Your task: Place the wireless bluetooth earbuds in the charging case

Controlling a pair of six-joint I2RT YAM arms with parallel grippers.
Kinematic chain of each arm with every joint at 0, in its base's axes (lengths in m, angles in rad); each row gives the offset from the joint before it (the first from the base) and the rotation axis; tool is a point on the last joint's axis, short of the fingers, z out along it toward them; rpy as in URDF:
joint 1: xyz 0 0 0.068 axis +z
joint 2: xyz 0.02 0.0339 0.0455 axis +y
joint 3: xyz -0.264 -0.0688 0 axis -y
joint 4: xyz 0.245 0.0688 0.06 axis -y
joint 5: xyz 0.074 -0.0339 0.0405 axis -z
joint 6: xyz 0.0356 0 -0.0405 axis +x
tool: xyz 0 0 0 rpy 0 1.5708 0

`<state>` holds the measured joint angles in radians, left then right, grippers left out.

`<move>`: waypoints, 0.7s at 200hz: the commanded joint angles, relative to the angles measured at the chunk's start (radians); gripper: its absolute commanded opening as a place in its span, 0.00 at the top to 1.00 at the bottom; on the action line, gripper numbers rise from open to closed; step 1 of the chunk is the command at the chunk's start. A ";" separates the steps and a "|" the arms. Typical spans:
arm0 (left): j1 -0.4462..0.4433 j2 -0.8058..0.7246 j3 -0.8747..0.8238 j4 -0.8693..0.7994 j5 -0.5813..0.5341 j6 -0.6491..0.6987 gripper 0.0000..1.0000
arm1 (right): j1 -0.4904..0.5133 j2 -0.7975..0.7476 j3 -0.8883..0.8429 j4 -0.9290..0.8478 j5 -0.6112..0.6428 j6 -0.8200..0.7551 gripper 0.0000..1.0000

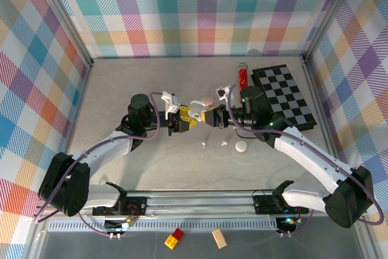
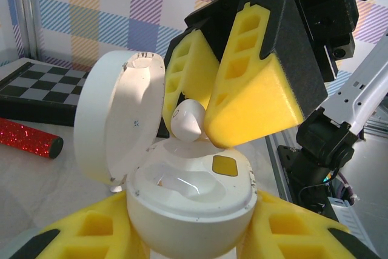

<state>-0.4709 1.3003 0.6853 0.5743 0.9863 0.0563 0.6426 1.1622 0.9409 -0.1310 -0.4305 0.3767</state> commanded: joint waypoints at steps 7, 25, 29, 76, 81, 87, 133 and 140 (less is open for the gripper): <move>-0.009 -0.009 0.026 -0.004 0.025 0.027 0.67 | 0.002 -0.037 0.033 -0.015 0.004 -0.020 0.74; -0.009 -0.007 0.026 -0.004 0.023 0.028 0.67 | 0.002 -0.046 0.032 -0.019 0.010 -0.022 0.77; -0.009 -0.007 0.026 -0.004 0.024 0.028 0.67 | 0.002 -0.048 0.030 -0.021 0.010 -0.024 0.77; -0.010 -0.006 0.026 -0.008 0.019 0.034 0.67 | 0.002 -0.067 0.027 -0.020 0.002 -0.036 0.78; -0.009 -0.006 0.028 -0.009 0.019 0.034 0.67 | 0.002 -0.066 0.029 -0.015 -0.003 -0.036 0.78; -0.009 -0.005 0.028 -0.007 0.020 0.034 0.67 | 0.003 -0.062 0.031 -0.009 -0.008 -0.040 0.78; -0.009 -0.007 0.027 -0.006 0.022 0.034 0.67 | 0.033 -0.001 0.090 -0.048 0.023 -0.085 0.76; -0.009 -0.007 0.026 -0.004 0.022 0.034 0.67 | 0.037 0.004 0.097 -0.050 0.028 -0.088 0.76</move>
<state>-0.4709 1.3006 0.6853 0.5735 0.9859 0.0715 0.6605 1.1450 0.9882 -0.1631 -0.4191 0.3305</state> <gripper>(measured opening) 0.332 0.238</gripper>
